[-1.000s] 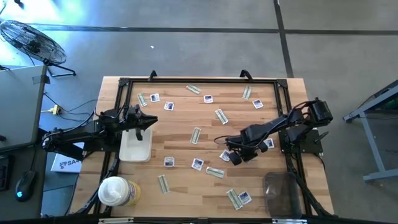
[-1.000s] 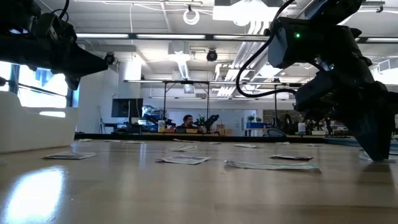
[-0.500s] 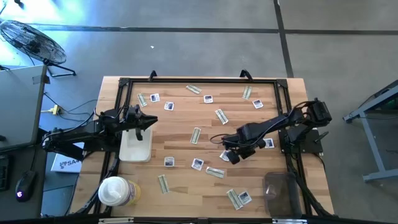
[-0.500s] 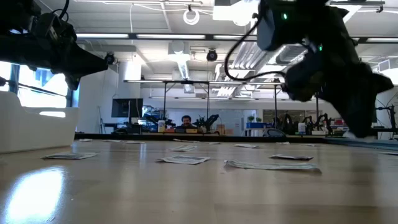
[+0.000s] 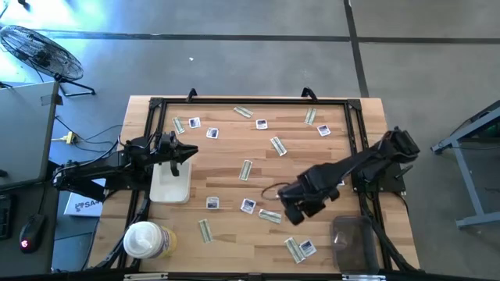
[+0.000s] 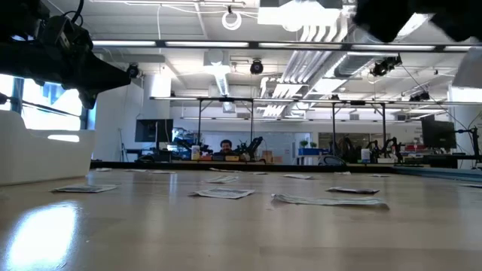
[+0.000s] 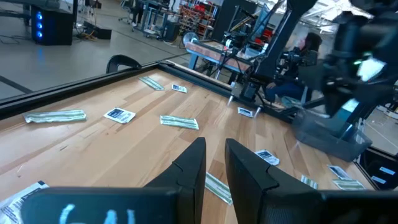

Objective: Pick & Place First Aid Supplies
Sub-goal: Put the green bandage pack into the black bin

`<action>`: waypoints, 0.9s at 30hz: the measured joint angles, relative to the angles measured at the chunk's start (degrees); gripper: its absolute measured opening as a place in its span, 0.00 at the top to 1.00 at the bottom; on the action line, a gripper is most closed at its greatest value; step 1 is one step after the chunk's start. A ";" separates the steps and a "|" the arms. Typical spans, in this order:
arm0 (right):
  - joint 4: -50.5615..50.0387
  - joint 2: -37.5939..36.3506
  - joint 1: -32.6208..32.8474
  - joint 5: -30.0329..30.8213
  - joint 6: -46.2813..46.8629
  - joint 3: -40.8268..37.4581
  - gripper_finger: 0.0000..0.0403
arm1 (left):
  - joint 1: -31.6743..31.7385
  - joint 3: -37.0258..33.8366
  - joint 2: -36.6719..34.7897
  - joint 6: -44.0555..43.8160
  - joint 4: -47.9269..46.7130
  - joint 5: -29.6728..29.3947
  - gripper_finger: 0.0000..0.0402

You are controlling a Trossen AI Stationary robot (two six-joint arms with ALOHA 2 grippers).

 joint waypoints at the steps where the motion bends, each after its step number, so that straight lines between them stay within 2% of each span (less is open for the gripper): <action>1: 0.06 -0.04 1.22 -0.28 1.13 0.87 1.00 | 0.00 0.01 0.00 0.00 0.00 0.00 0.85; 7: 0.09 -0.06 9.58 -3.43 11.63 3.51 1.00 | -0.01 0.00 -0.01 0.01 0.00 0.02 0.85; 15: 0.74 -0.06 18.11 -4.33 27.71 0.71 1.00 | -0.01 0.00 -0.01 0.01 0.00 0.01 0.85; 21: 7.25 -0.06 20.92 -6.46 31.29 -5.85 1.00 | 0.00 0.02 -0.01 0.00 0.00 0.00 0.85; 27: 17.67 -0.06 20.98 -8.41 29.92 -14.84 1.00 | -0.01 0.01 0.02 0.00 0.00 0.01 0.85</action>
